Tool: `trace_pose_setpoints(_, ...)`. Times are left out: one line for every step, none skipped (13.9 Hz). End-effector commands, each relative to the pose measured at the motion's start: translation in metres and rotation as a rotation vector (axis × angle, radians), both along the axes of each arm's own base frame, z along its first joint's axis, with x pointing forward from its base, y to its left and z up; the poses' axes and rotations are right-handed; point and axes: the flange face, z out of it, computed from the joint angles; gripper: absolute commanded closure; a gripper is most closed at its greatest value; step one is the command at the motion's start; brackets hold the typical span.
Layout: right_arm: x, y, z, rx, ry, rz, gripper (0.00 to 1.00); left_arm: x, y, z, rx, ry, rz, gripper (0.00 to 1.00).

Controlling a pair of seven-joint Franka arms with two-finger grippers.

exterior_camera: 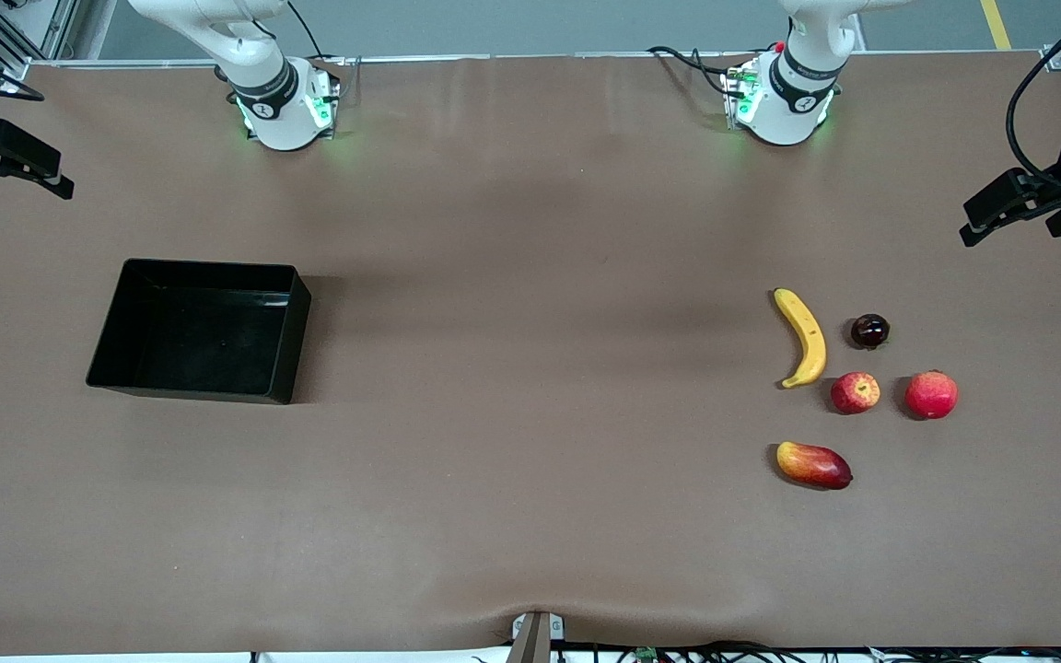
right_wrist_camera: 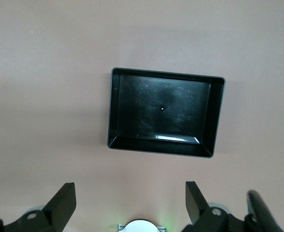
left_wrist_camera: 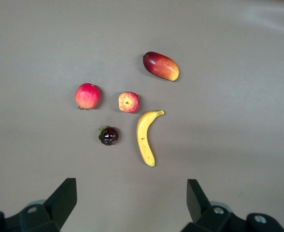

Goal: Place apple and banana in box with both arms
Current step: 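Reach the left gripper toward the small red-yellow apple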

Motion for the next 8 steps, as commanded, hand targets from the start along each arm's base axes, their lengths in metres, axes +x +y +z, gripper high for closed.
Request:
trace_pose_setpoints(-0.001, -0.002, 0.001, -0.01, 0.001, 0.008, 0.0, 0.005, 0.001, 0.005, 0.051, -0.016, 0.012, 0.0)
trace_pose_setpoints(-0.001, -0.002, 0.001, -0.01, 0.001, 0.008, 0.0, 0.008, 0.003, 0.0, 0.064, -0.008, 0.013, 0.0)
trace_pose_setpoints(-0.001, -0.002, 0.001, -0.01, 0.001, 0.007, 0.0, 0.018, 0.005, -0.016, 0.071, 0.019, 0.006, 0.0)
trace_pose_setpoints(-0.001, -0.002, 0.001, -0.01, 0.001, 0.008, 0.0, 0.028, 0.009, -0.033, 0.08, 0.04, 0.002, 0.0)
trace_pose_setpoints(0.0, -0.003, 0.0, -0.01, 0.003, 0.007, 0.0, 0.043, 0.011, -0.053, 0.077, 0.044, 0.01, 0.0)
trace_pose_setpoints(0.0, -0.004, 0.0, -0.01, 0.003, 0.005, 0.0, 0.056, 0.015, -0.075, 0.073, 0.033, 0.009, 0.0)
trace_pose_setpoints(0.0, -0.004, 0.0, -0.01, 0.004, 0.004, 0.0, 0.065, 0.015, -0.1, 0.073, 0.045, 0.003, 0.0)
trace_pose_setpoints(0.001, -0.006, -0.001, -0.012, 0.004, 0.0, 0.0, 0.071, 0.022, -0.124, 0.07, 0.044, 0.009, 0.0)
